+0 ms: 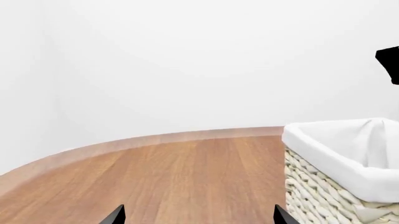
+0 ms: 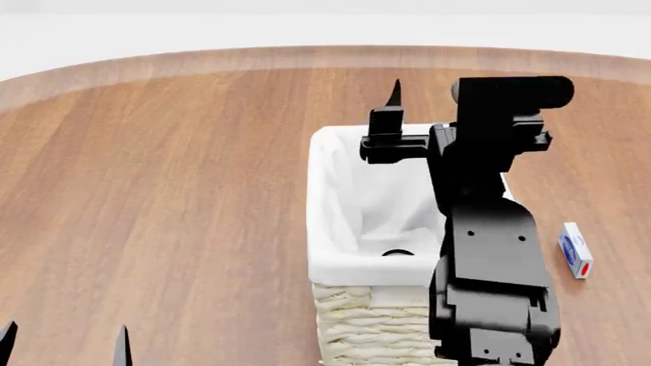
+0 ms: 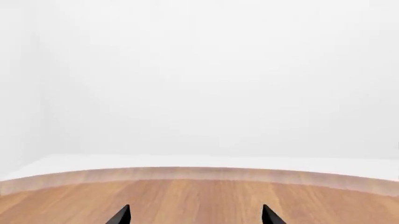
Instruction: Pick up the alphabet soup and put it in the basket.
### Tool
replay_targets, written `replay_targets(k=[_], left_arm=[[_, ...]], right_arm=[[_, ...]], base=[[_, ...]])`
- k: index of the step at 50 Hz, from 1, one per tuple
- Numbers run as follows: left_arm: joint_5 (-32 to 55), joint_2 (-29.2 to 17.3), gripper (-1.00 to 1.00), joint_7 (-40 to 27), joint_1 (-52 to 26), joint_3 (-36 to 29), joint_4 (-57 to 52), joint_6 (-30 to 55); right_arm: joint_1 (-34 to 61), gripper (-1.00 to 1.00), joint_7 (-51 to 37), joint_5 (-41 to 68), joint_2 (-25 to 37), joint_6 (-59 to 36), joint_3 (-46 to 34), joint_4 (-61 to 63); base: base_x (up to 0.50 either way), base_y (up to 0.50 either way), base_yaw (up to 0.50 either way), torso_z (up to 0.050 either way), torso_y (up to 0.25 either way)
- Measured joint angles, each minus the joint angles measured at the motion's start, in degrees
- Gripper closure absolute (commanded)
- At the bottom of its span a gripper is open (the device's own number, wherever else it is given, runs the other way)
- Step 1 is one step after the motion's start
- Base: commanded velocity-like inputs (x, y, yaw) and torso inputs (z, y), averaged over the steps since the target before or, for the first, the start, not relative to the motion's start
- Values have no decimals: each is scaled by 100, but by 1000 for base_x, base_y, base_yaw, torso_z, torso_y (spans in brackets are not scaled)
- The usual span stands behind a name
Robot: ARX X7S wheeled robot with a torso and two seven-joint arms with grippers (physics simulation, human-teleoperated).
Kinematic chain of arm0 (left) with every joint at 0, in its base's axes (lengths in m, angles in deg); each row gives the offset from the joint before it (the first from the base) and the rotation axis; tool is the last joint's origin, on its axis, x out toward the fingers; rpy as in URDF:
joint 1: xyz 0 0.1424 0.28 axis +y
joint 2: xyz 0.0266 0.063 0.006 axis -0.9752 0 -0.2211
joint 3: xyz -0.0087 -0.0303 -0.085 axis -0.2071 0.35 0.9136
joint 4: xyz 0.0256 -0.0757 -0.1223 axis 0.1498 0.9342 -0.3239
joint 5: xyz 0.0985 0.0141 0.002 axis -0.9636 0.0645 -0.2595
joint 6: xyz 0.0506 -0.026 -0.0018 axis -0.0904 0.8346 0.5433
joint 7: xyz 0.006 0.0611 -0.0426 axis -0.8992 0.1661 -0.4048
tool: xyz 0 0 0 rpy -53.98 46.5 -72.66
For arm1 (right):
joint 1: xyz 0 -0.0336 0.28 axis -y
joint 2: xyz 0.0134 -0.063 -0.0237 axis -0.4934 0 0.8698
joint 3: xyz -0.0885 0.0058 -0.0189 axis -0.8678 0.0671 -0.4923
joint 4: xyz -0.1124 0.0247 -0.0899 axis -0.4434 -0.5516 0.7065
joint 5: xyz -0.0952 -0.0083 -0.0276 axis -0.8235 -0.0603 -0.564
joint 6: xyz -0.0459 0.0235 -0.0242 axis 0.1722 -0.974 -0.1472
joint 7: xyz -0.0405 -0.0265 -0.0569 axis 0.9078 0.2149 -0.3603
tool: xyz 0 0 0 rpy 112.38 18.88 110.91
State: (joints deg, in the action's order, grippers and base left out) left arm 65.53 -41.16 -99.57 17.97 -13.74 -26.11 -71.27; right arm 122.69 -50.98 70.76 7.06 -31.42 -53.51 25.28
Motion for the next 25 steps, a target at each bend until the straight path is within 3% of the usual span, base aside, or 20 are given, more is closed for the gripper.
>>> replay_targets(k=[13,25], left_arm=[[7,-21,-100,-16,6,-18,-26,-9],[13,-43,-100,-33,16,-28,-52,-24]], right_arm=[[-1504,-100,-175,133,-6,-1656,-69,4486],[-2572,-100,-403,340,19,-2548,-149,7263]], base=[[0,0,0,0,0],[0,0,0,0,0]])
